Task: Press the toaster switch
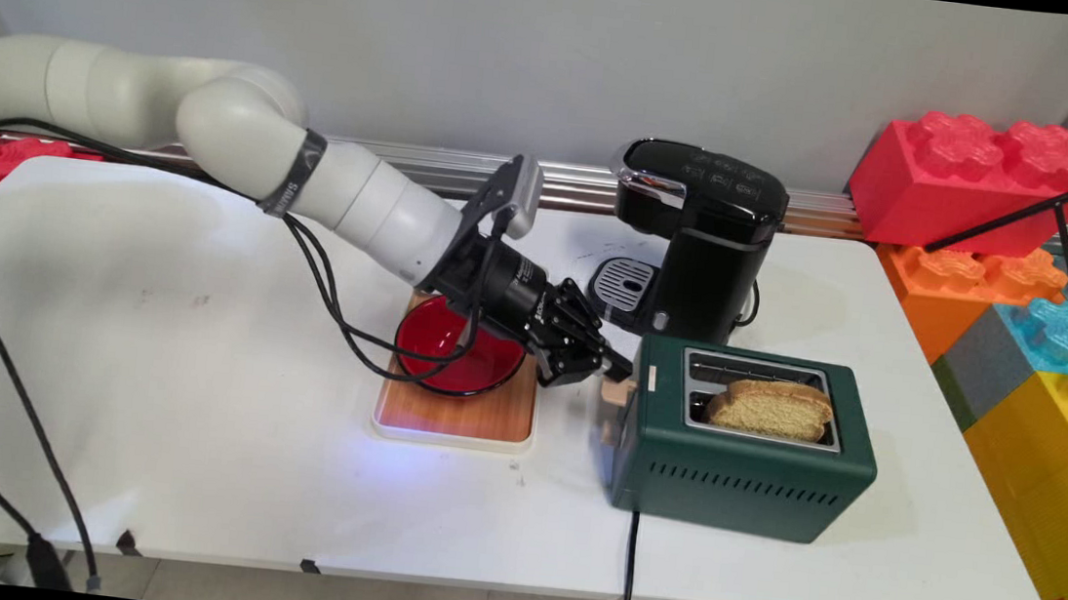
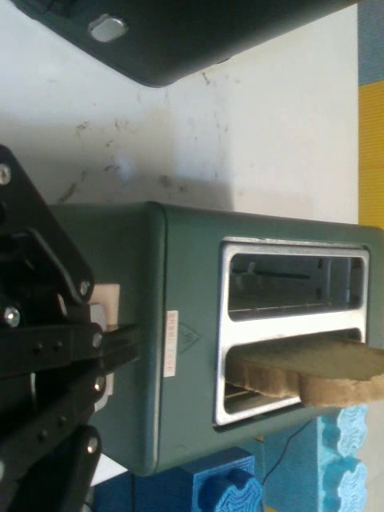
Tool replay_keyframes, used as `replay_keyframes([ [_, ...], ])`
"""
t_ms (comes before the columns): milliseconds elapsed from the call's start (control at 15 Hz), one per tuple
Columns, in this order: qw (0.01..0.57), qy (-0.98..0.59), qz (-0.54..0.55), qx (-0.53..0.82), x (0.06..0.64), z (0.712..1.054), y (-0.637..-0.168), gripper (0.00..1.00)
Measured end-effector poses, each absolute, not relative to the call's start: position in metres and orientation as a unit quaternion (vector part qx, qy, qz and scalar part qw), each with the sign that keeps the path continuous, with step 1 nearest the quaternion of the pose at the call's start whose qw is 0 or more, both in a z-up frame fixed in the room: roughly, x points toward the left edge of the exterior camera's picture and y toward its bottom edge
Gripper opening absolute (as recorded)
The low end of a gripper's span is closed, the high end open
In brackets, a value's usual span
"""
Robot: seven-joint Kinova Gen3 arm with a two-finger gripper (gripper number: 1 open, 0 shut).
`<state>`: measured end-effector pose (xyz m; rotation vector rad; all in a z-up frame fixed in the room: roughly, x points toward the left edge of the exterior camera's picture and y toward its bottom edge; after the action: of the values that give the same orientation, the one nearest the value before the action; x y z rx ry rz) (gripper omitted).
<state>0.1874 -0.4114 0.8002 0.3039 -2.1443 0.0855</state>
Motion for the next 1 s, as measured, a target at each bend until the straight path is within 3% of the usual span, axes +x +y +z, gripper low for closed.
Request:
replay_keyframes([
  [1000,0.453,-0.884,0.028,0.114,0.183,0.762,-0.416,0.00],
])
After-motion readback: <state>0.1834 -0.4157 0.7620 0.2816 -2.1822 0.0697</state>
